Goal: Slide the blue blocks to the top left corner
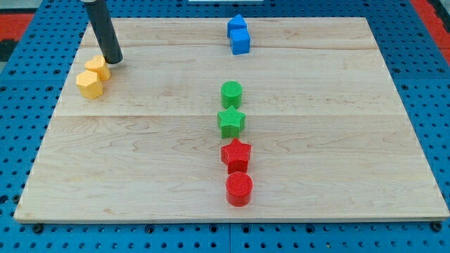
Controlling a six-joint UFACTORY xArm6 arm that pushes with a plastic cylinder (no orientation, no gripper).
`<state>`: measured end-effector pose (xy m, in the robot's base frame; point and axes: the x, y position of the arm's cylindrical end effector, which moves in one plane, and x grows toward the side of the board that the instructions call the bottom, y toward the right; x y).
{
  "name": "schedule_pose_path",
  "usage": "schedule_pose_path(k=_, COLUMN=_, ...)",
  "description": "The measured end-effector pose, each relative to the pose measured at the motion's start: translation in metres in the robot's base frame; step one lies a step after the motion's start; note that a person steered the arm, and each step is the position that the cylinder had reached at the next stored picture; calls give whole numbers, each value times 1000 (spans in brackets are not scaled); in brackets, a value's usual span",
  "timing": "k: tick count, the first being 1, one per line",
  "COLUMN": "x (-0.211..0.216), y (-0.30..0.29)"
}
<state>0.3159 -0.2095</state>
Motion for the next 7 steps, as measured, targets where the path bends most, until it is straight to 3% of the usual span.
schedule_pose_path(k=1, x=22, y=-3)
schedule_pose_path(k=2, x=31, y=34)
schedule_pose_path(k=4, x=8, y=254)
schedule_pose_path(k=5, x=-53, y=284)
schedule_pose_path(k=7, x=-56, y=176)
